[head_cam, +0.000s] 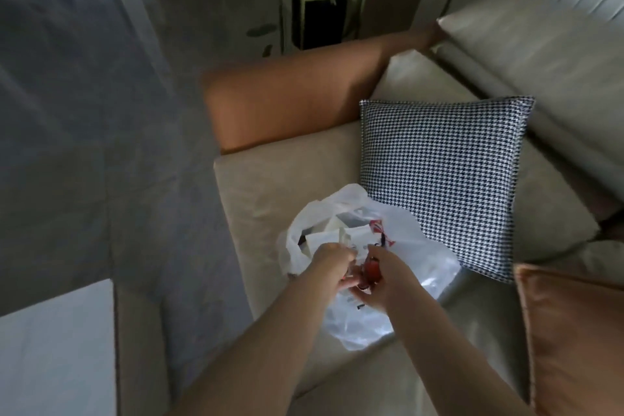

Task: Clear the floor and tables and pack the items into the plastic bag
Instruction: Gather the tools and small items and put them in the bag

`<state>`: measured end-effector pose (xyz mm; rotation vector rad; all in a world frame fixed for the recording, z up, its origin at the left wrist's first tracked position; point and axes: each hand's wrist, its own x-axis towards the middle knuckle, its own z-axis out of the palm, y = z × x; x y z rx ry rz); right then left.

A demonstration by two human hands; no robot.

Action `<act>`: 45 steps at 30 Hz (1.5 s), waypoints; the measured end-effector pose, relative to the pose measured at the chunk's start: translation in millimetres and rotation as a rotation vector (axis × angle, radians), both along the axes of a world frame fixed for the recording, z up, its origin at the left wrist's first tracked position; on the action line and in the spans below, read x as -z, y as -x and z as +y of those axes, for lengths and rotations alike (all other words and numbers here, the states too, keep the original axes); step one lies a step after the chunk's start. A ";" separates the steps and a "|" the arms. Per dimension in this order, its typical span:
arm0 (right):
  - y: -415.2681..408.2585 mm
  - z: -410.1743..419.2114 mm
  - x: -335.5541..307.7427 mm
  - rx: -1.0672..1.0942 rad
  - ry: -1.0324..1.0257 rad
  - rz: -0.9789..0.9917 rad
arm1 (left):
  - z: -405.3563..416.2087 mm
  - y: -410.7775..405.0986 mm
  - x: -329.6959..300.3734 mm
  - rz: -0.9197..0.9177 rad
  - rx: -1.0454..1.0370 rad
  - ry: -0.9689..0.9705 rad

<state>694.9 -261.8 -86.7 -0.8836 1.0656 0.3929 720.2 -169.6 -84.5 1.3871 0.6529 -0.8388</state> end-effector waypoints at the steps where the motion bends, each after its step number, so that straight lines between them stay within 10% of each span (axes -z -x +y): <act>1: -3.3 -4.0 2.6 0.020 0.011 0.005 | -5.9 -2.6 4.2 -0.007 0.000 -0.026; 19: 4.7 51.5 20.4 -0.265 0.155 -0.028 | 60.9 13.3 22.6 -0.007 0.083 -0.200; 36: 105.2 293.6 100.8 -1.764 1.083 -0.734 | 335.5 189.4 62.9 -0.064 0.232 -0.689; 45: 166.5 464.3 90.7 -2.244 1.034 -0.835 | 473.3 310.0 79.2 0.132 0.001 -0.814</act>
